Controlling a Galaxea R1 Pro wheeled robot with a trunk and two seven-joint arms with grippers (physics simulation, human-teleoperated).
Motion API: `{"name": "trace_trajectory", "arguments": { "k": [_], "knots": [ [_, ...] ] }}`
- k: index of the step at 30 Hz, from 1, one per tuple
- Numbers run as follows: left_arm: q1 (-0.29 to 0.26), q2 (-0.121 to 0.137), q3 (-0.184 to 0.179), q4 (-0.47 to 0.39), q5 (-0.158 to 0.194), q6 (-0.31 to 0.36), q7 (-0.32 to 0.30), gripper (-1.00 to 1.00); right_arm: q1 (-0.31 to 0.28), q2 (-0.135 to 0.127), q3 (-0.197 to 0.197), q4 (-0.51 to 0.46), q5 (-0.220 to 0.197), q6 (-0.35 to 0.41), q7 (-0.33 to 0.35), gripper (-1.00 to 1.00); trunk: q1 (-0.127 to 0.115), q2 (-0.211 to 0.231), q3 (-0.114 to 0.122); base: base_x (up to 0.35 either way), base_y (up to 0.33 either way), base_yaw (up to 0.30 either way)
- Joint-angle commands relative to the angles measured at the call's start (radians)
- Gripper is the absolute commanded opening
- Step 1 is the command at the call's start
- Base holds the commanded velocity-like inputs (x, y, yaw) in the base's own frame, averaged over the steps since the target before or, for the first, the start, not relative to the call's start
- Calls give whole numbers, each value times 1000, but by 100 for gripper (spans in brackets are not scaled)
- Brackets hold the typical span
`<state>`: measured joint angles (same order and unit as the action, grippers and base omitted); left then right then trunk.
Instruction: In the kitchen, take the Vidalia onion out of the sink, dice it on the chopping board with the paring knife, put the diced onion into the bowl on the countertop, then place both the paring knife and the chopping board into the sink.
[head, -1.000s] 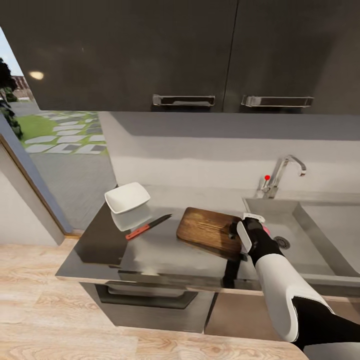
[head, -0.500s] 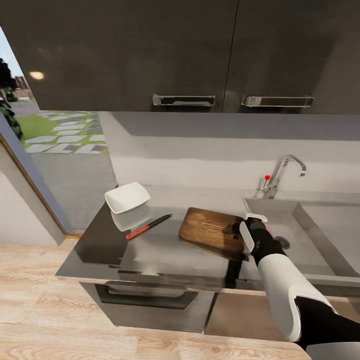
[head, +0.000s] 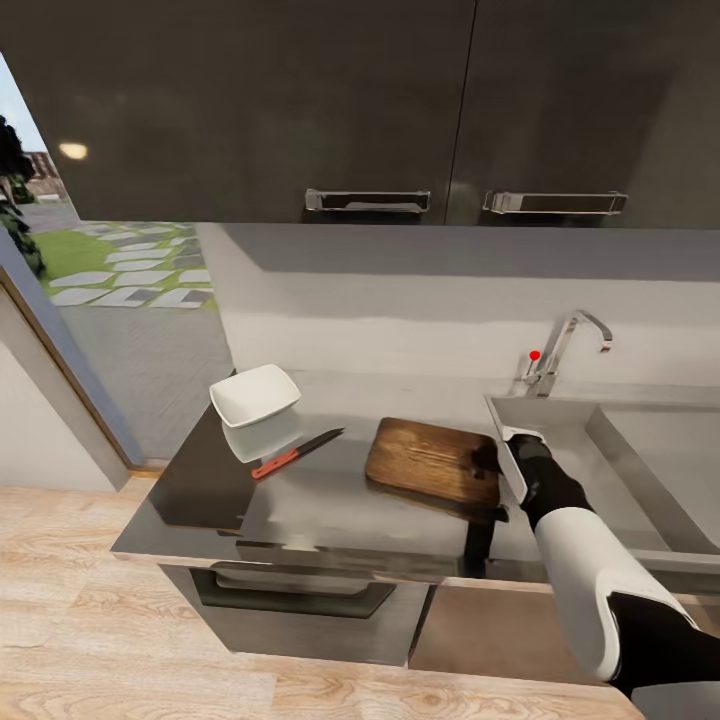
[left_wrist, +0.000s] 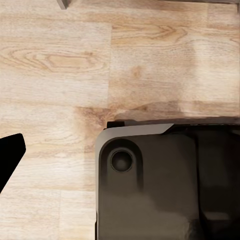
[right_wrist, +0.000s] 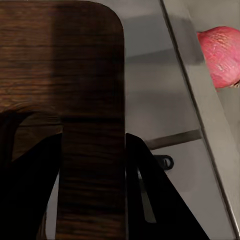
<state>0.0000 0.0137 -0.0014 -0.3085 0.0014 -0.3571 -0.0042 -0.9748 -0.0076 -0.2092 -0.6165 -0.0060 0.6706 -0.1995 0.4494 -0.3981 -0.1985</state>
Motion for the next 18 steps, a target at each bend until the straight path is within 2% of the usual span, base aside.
{"name": "trace_trajectory", "arguments": {
  "k": [1,4,8,11,18],
  "knots": [
    [0,0,0,-1,0,-2,0,100,-1,-1,3,-1,-1,7,1,-100,1,-2,-2,0,0,0],
    [0,0,0,0,0,-2,0,100,-1,-8,39,-4,0,22,20,-100,1,-2,-2,0,0,0],
    [0,0,0,0,0,-2,0,100,-1,-33,96,-8,0,33,62,-100,1,-2,-2,0,0,0],
    [0,0,0,1,0,-2,0,100,-1,-44,112,-10,0,43,99,-100,1,-2,-2,0,0,0],
    [0,-1,0,2,0,-2,0,100,-1,-50,121,-16,1,72,125,-100,1,-2,-2,0,0,0]
  ]
}}
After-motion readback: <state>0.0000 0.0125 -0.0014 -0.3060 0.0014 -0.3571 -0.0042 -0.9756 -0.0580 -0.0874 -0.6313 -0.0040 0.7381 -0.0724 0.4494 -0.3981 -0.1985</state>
